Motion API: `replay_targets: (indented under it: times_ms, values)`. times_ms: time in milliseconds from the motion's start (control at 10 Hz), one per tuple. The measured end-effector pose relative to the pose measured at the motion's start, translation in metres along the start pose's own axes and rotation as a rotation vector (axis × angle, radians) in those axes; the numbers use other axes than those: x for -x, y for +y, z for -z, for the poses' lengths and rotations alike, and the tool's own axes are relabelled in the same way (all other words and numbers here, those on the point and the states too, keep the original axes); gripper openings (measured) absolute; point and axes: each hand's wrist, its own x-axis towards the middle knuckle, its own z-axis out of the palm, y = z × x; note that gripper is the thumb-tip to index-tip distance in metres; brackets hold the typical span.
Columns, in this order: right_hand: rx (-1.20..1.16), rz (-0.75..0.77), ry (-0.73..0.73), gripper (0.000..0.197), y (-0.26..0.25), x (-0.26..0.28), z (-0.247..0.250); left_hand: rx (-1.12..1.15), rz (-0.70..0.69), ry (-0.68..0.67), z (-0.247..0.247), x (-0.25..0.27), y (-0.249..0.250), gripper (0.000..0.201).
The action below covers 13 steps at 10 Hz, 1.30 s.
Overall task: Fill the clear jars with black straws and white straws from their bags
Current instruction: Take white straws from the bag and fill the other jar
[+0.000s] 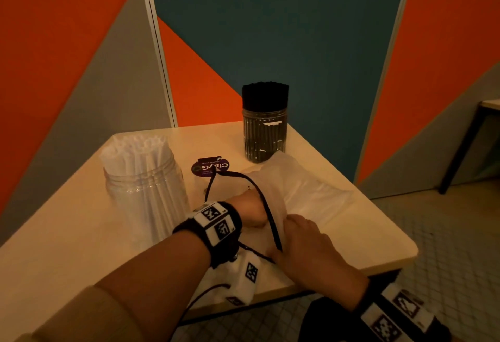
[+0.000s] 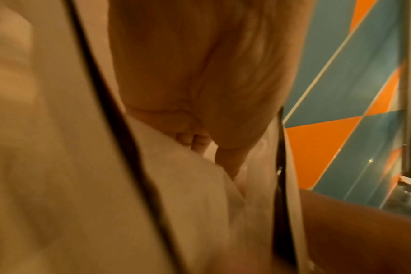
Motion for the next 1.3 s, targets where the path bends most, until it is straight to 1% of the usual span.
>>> replay_targets:
  times_ms: [100, 200, 300, 400, 500, 600, 700, 800, 900, 1000, 1100, 1200, 1300]
  values:
    - [0.067, -0.041, -0.025, 0.097, 0.006, -0.003, 0.001, 0.145, 0.133, -0.087, 0.005, -0.004, 0.0, 0.025]
    - [0.044, -0.099, -0.132, 0.136, 0.015, -0.009, 0.009, 0.14, 0.161, -0.134, 0.009, -0.007, 0.003, 0.014]
    - [-0.041, -0.086, -0.164, 0.146, 0.017, -0.01, 0.015, 0.041, 0.132, -0.077, 0.009, -0.009, 0.01, 0.024]
    - [-0.077, -0.061, -0.144, 0.134, 0.016, -0.011, 0.015, 0.023, 0.154, -0.048, 0.004, -0.011, 0.015, 0.038]
    - [-0.11, -0.071, -0.076, 0.111, 0.019, -0.012, 0.013, 0.012, 0.305, -0.038, 0.0, -0.017, 0.014, 0.045]
    - [-0.119, -0.032, -0.035, 0.088, 0.02, -0.011, 0.012, 0.094, 0.367, -0.049, -0.002, -0.015, 0.008, 0.06]
    - [-0.075, 0.002, -0.046, 0.088, 0.02, -0.012, 0.014, 0.061, 0.323, 0.058, -0.002, -0.012, 0.002, 0.073]
    - [-0.031, 0.013, -0.104, 0.1, 0.018, -0.014, 0.017, 0.138, 0.343, 0.115, 0.005, -0.002, 0.008, 0.05]
    - [-0.021, 0.023, -0.15, 0.116, 0.013, -0.015, 0.021, 0.118, 0.276, 0.153, 0.007, 0.014, 0.01, 0.04]
    - [0.007, 0.018, -0.164, 0.117, 0.009, -0.017, 0.025, 0.192, 0.264, 0.084, 0.007, -0.002, -0.006, 0.029]
    - [0.064, -0.007, -0.207, 0.12, 0.008, -0.022, 0.027, 0.343, 0.24, -0.105, 0.007, 0.005, -0.001, 0.026]
    - [0.123, -0.05, -0.235, 0.127, 0.006, -0.026, 0.03, 0.359, 0.202, -0.048, 0.008, 0.012, -0.008, 0.03]
    - [0.232, -0.076, -0.255, 0.127, 0.003, -0.031, 0.032, 0.297, 0.139, -0.028, 0.014, 0.033, -0.013, 0.019]
